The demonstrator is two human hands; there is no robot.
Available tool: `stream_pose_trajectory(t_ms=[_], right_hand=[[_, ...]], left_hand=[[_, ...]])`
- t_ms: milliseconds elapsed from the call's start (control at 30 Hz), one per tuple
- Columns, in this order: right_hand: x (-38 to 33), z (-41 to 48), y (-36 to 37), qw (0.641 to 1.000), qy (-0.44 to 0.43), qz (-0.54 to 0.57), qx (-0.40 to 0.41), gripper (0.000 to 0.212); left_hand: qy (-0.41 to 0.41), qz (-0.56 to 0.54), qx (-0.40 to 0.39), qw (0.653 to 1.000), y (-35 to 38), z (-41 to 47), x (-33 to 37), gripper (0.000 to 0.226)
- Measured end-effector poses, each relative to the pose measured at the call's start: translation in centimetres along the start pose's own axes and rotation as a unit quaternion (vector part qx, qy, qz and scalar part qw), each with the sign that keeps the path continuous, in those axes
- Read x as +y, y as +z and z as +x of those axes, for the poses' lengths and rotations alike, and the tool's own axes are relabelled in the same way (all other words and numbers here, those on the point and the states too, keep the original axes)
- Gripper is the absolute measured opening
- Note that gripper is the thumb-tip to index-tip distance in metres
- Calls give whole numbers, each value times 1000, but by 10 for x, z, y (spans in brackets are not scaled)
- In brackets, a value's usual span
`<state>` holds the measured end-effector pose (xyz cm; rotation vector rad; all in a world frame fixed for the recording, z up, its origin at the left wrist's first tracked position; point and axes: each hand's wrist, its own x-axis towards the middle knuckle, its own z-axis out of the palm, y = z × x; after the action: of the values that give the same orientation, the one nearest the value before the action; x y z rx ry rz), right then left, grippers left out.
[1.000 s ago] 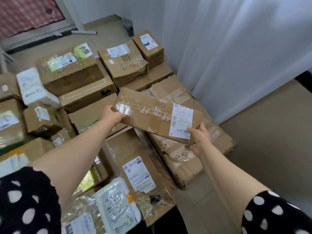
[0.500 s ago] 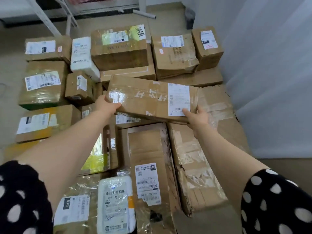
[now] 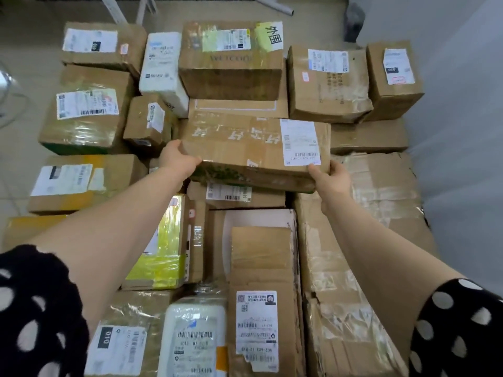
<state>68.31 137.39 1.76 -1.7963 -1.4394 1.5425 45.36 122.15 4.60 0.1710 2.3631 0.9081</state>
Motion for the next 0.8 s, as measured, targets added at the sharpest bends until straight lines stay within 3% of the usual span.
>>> stream_pose_trajectory(t_ms=[433, 800], right_hand=[[-21, 34, 60, 1000, 3, 10, 0, 42], [-25, 40, 80, 999, -11, 39, 11, 51]], left_hand=[[9, 14, 19, 1000, 0, 57, -4, 56], [85, 69, 50, 993, -7, 77, -18, 56]])
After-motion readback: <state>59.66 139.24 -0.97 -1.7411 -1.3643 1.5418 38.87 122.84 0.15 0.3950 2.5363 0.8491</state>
